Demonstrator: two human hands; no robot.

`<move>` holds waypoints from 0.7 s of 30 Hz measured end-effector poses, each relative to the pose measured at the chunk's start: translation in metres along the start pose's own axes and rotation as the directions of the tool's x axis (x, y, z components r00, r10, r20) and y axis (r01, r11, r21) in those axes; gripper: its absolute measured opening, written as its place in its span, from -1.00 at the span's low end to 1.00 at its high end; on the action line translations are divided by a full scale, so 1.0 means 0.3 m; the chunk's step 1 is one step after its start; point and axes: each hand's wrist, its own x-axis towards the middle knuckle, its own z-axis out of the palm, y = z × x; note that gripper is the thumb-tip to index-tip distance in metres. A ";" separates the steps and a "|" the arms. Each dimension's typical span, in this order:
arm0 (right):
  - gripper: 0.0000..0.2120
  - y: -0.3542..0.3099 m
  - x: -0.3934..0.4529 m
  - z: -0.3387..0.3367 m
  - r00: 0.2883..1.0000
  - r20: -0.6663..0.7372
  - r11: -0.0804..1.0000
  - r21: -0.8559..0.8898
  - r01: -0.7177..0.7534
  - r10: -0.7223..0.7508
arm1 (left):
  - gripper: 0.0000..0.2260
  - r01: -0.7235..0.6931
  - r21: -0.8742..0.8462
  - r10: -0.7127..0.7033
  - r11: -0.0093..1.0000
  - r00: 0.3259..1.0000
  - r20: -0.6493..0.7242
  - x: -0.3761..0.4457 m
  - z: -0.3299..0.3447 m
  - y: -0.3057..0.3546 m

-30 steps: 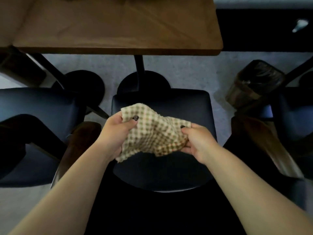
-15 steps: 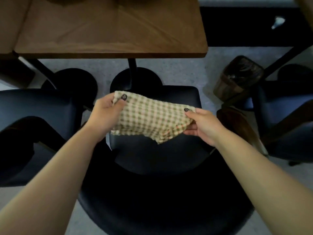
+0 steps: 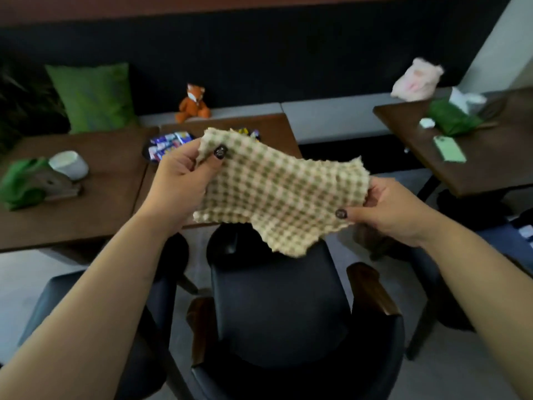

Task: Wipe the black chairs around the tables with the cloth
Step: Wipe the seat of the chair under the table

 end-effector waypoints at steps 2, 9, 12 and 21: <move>-0.62 -0.100 -0.022 -0.010 0.998 0.019 0.971 -0.232 0.059 -0.056 | -0.68 -0.025 0.016 0.025 1.000 1.000 0.003 0.016 0.015 0.074; -0.81 -0.230 -0.045 -0.061 0.994 -0.100 0.995 0.092 -0.034 0.044 | -0.79 0.270 0.054 -0.266 0.961 0.961 -0.078 0.066 0.005 0.147; -0.83 -0.204 -0.055 -0.063 0.954 -0.088 0.948 0.170 -0.268 0.286 | -0.85 0.510 0.023 -0.510 0.860 0.860 -0.008 0.065 0.017 0.123; -0.67 -0.462 -0.095 -0.167 0.965 -0.175 0.910 0.333 0.247 -0.197 | -0.72 0.211 -0.398 -0.111 0.893 0.959 0.259 0.107 0.014 0.333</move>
